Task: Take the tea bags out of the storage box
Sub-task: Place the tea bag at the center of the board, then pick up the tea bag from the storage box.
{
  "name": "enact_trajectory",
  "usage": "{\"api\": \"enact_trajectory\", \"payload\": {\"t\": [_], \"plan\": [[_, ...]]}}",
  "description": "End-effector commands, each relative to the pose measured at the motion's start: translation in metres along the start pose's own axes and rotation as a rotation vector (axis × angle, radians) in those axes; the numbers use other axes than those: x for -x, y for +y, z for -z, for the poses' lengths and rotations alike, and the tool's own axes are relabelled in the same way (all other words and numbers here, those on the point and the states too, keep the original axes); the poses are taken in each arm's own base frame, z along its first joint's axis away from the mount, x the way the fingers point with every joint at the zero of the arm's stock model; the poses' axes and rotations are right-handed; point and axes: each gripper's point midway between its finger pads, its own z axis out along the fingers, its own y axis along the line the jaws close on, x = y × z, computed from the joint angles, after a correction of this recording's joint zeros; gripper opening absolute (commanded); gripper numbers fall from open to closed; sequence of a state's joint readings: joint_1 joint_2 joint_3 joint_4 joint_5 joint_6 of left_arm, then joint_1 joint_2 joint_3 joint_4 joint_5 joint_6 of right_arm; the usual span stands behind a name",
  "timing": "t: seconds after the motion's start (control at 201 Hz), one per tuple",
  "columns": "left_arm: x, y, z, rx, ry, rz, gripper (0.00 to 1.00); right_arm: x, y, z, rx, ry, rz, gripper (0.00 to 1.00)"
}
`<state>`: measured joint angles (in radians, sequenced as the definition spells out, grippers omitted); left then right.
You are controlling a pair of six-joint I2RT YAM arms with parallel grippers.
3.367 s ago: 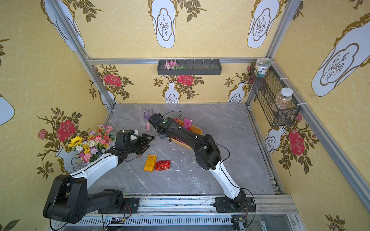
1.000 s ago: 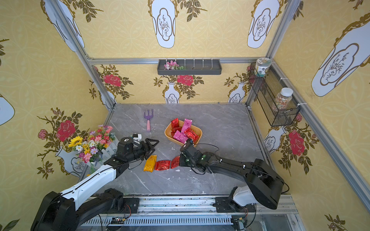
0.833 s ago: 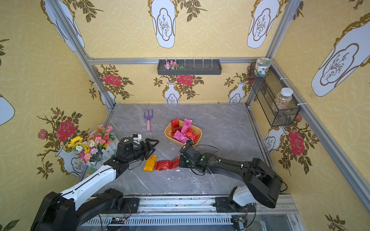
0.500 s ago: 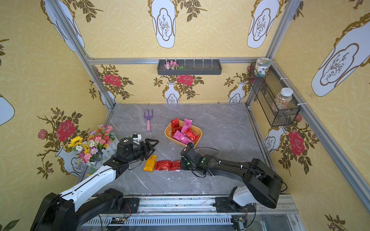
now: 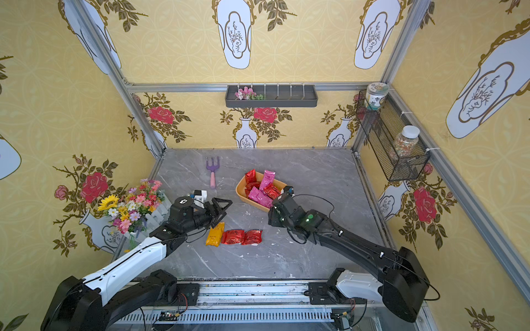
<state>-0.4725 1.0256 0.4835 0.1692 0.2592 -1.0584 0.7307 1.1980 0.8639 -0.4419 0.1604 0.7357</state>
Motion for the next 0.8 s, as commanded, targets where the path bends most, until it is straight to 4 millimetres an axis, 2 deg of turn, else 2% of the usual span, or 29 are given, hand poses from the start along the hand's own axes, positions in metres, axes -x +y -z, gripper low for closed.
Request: {"api": "enact_trajectory", "payload": {"t": [0.0, 0.184, 0.269, 0.373, 0.582, 0.797], "plan": [[-0.006, -0.013, -0.003, -0.012, 0.008, -0.047, 0.83, 0.02, -0.015, 0.002, -0.043, -0.002, 0.051, 0.76], [-0.021, -0.024, -0.006, 0.004, 0.025, -0.1, 0.83, 0.055, -0.025, -0.019, -0.017, 0.005, -0.003, 0.76], [-0.03, -0.018, -0.006, 0.019, 0.038, -0.102, 0.82, 0.071, -0.025, -0.033, -0.006, 0.012, -0.012, 0.72], [-0.039, -0.008, -0.002, 0.03, 0.048, -0.09, 0.82, 0.088, -0.016, -0.053, -0.002, 0.034, 0.021, 0.67], [-0.048, 0.015, 0.011, 0.04, 0.036, -0.049, 0.83, 0.122, 0.003, -0.09, 0.018, 0.055, 0.04, 0.65], [-0.05, 0.025, 0.024, 0.055, 0.02, -0.031, 0.83, 0.153, -0.007, -0.129, 0.044, 0.067, -0.023, 0.58]]}}
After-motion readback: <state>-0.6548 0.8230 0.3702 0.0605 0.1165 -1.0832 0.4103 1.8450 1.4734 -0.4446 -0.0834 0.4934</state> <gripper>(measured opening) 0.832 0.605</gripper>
